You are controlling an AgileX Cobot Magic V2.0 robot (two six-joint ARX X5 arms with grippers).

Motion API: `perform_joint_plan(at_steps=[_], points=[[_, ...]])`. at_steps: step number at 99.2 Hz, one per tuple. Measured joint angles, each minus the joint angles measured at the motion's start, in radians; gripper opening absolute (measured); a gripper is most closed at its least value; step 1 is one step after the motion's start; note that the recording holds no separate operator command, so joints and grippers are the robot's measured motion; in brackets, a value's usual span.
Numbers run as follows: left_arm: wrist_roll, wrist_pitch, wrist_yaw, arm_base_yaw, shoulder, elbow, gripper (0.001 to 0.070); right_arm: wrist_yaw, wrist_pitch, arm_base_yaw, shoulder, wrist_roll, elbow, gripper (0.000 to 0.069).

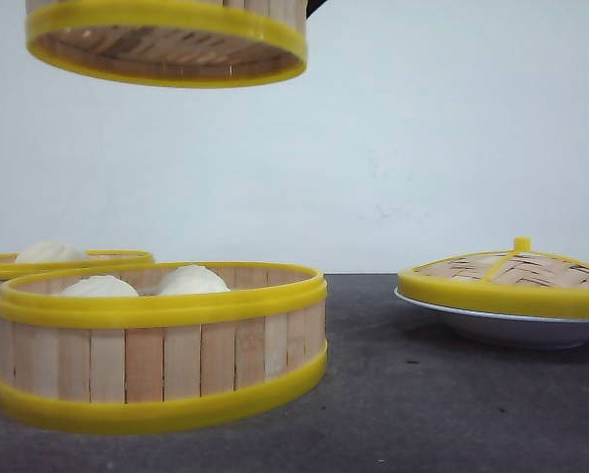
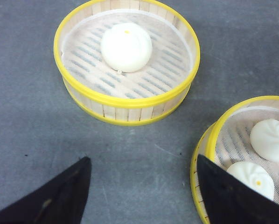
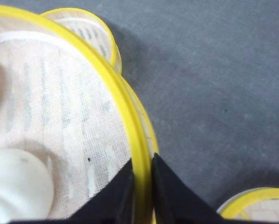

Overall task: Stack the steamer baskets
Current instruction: 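Lift the grasped basket with the right gripper over the nearest basket, then lower the basket onto the nearest basket and open the right gripper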

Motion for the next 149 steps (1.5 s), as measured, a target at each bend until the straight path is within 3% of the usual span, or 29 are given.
perform_joint_plan(at_steps=[19,41,61,70,115,149], points=[[0.002,0.0,0.0,0.0,0.0,0.0,0.0435,0.047,0.0,0.0,-0.078,-0.003,-0.16,0.003],[0.003,0.001,0.0,0.0,0.0,0.0,0.0435,0.09,0.021,-0.003,-0.237,-0.003,-0.49,0.003],[0.003,0.002,-0.001,0.0,0.0,0.0,0.0435,-0.039,0.303,-0.004,-0.455,-0.006,-0.865,0.003],[0.003,0.002,-0.001,0.0,0.0,0.0,0.0435,-0.048,0.378,-0.003,-0.492,-0.006,-0.965,0.0029],[0.003,0.002,-0.001,0.0,0.0,0.0,0.0435,-0.05,0.595,0.004,-0.457,-0.039,-1.099,0.0029],[0.003,0.002,-0.001,0.0,0.0,0.0,0.0435,-0.109,0.631,0.01,-0.422,-0.045,-1.1,0.0029]])
